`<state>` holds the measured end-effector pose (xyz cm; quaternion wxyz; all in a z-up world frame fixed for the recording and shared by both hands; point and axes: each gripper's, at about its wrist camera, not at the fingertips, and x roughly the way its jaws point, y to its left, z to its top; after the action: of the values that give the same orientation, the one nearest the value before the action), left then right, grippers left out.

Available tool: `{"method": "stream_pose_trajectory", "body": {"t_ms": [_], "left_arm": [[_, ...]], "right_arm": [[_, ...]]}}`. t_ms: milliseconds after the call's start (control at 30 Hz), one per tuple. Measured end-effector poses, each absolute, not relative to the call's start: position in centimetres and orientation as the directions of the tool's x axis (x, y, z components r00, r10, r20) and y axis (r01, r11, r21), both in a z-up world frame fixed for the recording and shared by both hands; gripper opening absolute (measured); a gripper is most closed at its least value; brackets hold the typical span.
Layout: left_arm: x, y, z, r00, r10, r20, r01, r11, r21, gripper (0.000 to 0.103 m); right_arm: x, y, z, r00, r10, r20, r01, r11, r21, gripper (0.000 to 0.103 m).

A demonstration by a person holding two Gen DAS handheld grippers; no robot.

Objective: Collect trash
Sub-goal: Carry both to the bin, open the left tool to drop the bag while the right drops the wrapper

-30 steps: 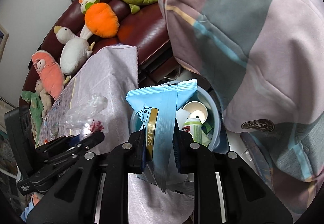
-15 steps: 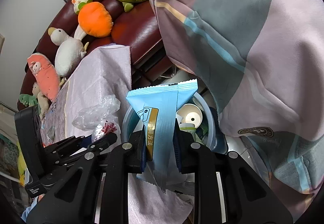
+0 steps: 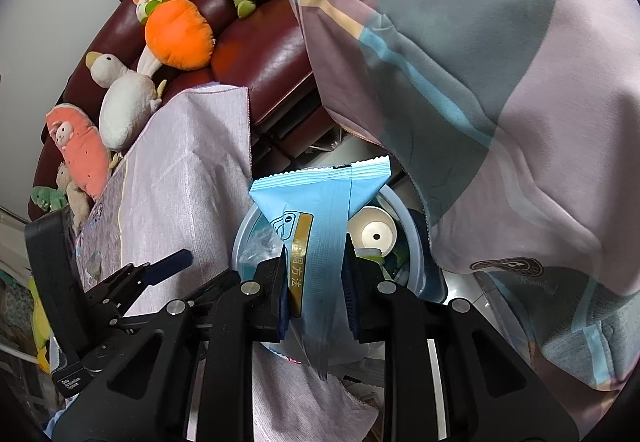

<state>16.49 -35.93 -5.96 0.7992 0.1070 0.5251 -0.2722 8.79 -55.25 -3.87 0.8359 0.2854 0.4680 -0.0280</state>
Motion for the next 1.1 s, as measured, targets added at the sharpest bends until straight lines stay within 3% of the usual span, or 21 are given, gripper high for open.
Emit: {"method": "stream_pose_trajectory", "body": {"t_ms": [433, 467, 567, 667, 767, 1100], "left_arm": [[16.4, -30.1, -4.3, 0.344, -0.341, -0.875, 0.469, 0.870, -0.155, 0.090], [16.4, -29.7, -4.4, 0.343, -0.340, -0.876, 0.462, 0.873, -0.158, 0.090], [16.7, -28.7, -4.6, 0.338, -0.343, -0.876, 0.450, 0.877, -0.169, 0.090], [16.7, -28.0, -4.7, 0.335, -0.351, -0.874, 0.445, 0.877, -0.182, 0.090], [16.7, -27.4, -4.8, 0.327, -0.361, -0.873, 0.445, 0.874, -0.195, 0.090], [15.6, -25.5, -4.2, 0.329, -0.387, -0.861, 0.445, 0.868, -0.221, 0.090]], "right_arm": [[11.9, -51.9, -4.5, 0.523, 0.250, -0.815, 0.259, 0.864, 0.431, 0.023], [12.3, -51.4, -4.6, 0.519, 0.252, -0.817, 0.251, 0.869, 0.427, 0.026], [13.2, -50.1, -4.6, 0.512, 0.247, -0.823, 0.243, 0.877, 0.414, 0.055], [13.3, -49.6, -4.4, 0.515, 0.231, -0.825, 0.249, 0.881, 0.402, 0.058], [13.1, -49.3, -4.3, 0.509, 0.214, -0.834, 0.264, 0.883, 0.388, 0.071], [11.7, -48.4, -3.6, 0.478, 0.166, -0.862, 0.316, 0.883, 0.346, 0.076]]}}
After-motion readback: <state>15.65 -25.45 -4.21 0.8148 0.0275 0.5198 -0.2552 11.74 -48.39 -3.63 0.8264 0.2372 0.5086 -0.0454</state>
